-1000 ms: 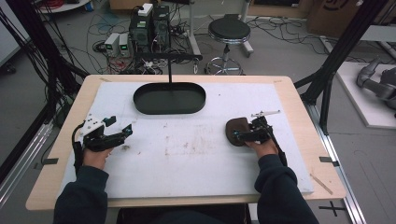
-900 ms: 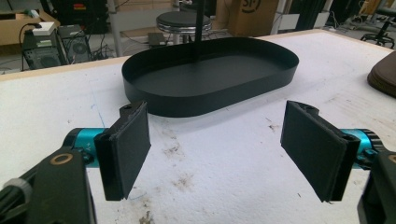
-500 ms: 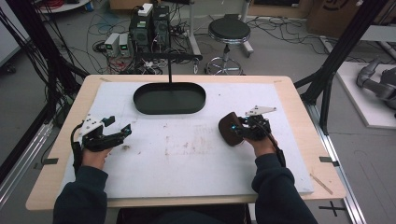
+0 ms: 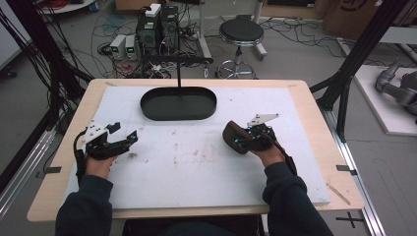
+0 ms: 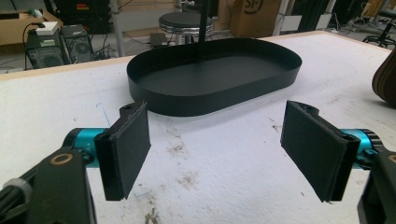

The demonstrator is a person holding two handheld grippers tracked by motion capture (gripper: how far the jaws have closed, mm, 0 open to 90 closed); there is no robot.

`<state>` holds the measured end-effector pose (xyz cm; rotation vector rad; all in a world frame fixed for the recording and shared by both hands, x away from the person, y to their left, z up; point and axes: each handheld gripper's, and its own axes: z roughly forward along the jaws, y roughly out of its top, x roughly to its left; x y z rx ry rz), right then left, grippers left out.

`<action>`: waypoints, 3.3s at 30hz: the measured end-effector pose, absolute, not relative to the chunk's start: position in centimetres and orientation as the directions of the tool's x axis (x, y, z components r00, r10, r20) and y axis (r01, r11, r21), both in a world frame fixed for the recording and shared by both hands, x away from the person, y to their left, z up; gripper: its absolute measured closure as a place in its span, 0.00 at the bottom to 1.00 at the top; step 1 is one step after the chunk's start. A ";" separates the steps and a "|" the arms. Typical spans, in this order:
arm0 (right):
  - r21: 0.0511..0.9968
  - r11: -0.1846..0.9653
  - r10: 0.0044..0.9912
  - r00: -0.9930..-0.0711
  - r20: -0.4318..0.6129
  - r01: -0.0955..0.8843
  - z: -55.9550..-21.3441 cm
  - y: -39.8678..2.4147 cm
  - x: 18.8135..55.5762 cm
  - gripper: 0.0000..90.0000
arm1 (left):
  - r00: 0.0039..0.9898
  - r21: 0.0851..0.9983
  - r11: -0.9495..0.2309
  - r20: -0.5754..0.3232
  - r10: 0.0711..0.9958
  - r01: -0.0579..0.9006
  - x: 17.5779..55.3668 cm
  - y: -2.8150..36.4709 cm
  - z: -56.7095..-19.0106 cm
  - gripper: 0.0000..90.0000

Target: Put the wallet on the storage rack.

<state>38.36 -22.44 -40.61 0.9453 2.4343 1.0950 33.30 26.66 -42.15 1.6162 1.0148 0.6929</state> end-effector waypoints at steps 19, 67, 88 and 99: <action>0.820 0.435 0.628 -0.778 0.020 0.373 -37.3 -19.2 43.0 0.71 | 0.482 0.965 -0.084 -0.049 0.875 0.250 33.3 26.7 -42.1 0.27; 0.809 0.383 0.756 -0.654 0.002 0.446 -37.3 -9.4 53.8 0.42 | 0.478 0.966 -0.073 -0.056 0.876 0.248 33.5 27.2 -42.2 0.27; 0.847 0.409 0.727 -0.682 -0.078 0.340 -34.1 -23.3 43.1 0.22 | 0.491 0.967 -0.035 -0.097 0.866 0.252 33.7 26.7 -42.1 0.23; 0.876 0.335 0.765 -0.643 -0.038 0.347 -37.8 -28.4 37.4 0.22 | 0.497 0.965 -0.070 -0.067 0.865 0.252 33.9 26.0 -42.0 0.23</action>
